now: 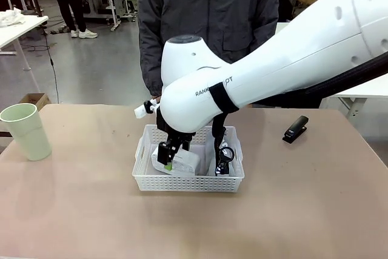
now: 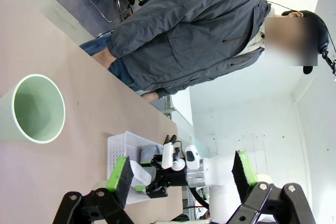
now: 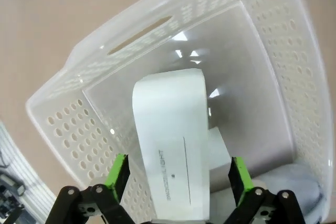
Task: Efficiently arrange items inside the basket to fit them all.
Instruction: Pick up the Digital clock and place it inside the Organizing basket.
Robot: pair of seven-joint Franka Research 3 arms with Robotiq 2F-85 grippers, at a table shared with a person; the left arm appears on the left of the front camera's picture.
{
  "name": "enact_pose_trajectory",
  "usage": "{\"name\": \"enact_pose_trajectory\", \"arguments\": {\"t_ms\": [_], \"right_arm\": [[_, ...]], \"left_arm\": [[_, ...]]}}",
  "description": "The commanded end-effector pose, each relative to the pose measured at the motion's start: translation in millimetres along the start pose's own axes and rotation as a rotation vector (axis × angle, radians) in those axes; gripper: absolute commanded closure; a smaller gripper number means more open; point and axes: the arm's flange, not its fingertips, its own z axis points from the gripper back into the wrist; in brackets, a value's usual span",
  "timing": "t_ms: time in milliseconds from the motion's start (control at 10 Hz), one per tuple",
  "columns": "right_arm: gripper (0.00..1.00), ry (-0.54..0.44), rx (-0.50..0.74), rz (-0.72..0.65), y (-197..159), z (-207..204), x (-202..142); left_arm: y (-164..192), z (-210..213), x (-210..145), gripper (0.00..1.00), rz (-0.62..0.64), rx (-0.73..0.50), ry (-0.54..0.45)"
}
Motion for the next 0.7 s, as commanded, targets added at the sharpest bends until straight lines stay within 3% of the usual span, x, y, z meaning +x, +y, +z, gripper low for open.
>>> {"name": "enact_pose_trajectory", "arguments": {"t_ms": [0,300,600], "right_arm": [[0.0,-0.027,0.068,-0.136,1,52,-32],[0.0,-0.087,0.209,-0.409,-15,127,-118],[0.0,-0.143,0.428,-0.601,-44,151,-221]], "left_arm": [[-1,0,0,0.0,-0.016,-0.017,-0.003],[-1,0,0,0.0,-0.016,-0.017,-0.003],[-1,0,0,0.0,-0.016,-0.017,-0.003]]}}
